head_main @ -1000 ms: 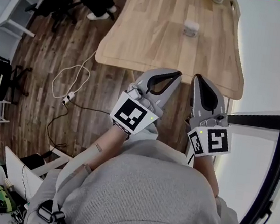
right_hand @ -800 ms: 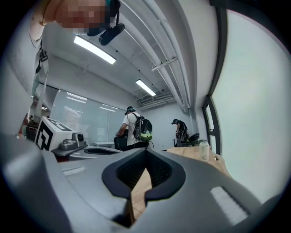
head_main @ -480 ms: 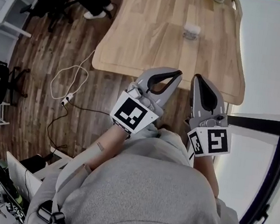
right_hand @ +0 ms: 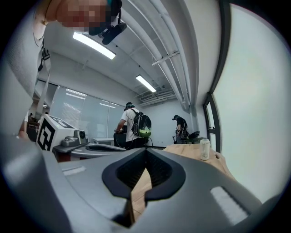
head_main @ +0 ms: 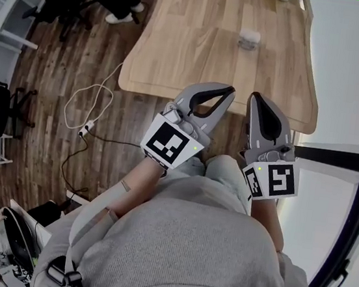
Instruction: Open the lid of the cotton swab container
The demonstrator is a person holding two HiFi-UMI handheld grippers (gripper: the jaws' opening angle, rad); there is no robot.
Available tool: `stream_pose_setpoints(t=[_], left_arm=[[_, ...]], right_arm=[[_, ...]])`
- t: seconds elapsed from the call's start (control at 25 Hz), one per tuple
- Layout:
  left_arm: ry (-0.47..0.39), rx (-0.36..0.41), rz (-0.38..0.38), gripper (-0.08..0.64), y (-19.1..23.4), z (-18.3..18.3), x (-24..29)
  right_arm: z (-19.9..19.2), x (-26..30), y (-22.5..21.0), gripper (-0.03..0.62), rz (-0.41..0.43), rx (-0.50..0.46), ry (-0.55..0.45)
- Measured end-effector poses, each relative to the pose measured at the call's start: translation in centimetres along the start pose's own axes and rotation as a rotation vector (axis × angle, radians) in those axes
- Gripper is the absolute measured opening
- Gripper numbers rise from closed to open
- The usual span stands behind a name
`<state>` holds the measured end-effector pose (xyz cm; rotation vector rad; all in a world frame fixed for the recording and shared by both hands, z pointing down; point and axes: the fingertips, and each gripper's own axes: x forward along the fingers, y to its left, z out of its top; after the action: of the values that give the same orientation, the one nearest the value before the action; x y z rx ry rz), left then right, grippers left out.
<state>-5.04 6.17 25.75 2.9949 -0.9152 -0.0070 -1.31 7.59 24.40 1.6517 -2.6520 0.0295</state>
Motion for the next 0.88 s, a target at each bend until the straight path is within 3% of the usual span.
stream_pose_setpoints(t=[0.48,0.88], left_arm=[[0.017,0.003,-0.011,0.0,3.0,-1.0,4.1],[0.014,0.006,0.04,0.0,9.1,-0.9,12.1]], right_arm=[[-1.1,3.0,-3.9,0.0,-0.016,0.013,0.015],[-0.8,9.9,-11.1,0.0,0.033,0.025,0.019]])
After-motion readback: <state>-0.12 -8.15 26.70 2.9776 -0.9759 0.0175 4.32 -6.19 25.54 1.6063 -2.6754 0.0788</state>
